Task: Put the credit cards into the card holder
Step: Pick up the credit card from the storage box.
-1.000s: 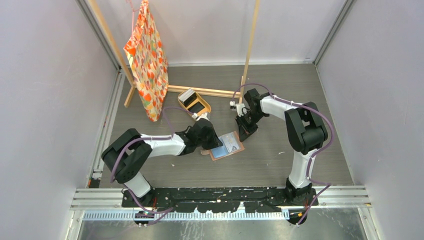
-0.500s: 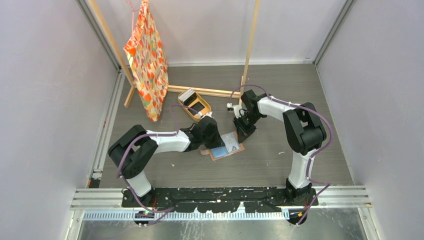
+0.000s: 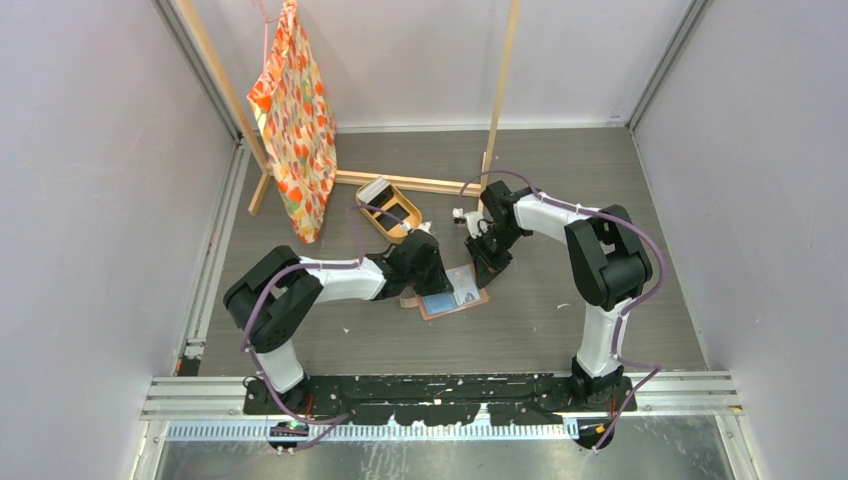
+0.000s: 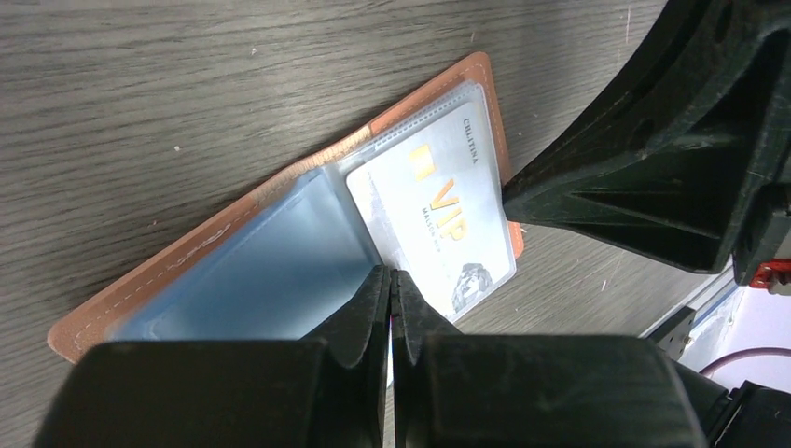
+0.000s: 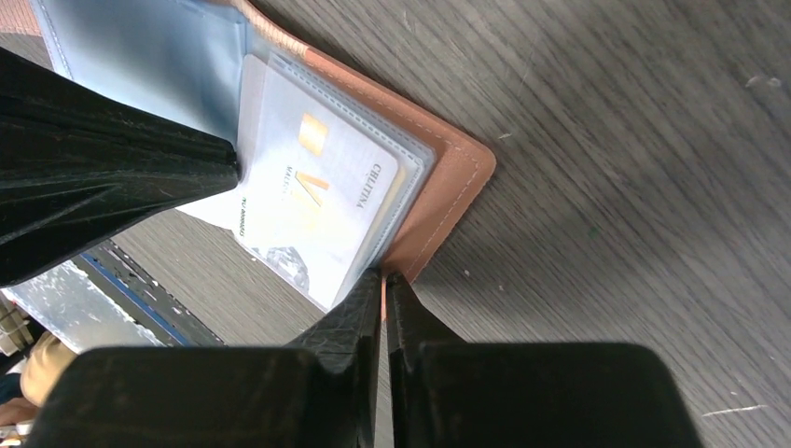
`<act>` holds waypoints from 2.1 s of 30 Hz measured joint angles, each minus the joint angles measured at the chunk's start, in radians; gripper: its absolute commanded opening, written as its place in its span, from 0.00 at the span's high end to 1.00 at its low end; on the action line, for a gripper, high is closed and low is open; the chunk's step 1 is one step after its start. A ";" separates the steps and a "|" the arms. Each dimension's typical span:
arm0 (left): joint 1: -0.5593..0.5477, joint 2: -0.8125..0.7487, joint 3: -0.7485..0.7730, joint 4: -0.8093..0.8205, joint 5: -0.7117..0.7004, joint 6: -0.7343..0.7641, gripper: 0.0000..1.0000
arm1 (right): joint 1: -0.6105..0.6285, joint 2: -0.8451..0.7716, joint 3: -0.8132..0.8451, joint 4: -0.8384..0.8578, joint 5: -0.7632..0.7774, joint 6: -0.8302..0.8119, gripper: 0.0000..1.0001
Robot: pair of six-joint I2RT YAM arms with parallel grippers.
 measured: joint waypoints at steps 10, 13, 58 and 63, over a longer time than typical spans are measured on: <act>0.000 -0.143 -0.041 0.000 0.000 0.078 0.86 | -0.021 -0.087 0.001 -0.029 0.021 -0.059 0.76; 0.001 -0.222 -0.056 -0.012 -0.004 0.130 0.83 | -0.027 -0.138 0.002 -0.060 0.016 -0.110 0.74; 0.341 0.412 1.199 -0.904 -0.354 1.403 0.06 | -0.483 -0.426 0.044 -0.257 -0.334 -0.512 0.18; 0.344 0.399 1.069 -0.822 -0.358 1.439 0.08 | -0.496 -0.362 0.039 -0.260 -0.335 -0.532 0.21</act>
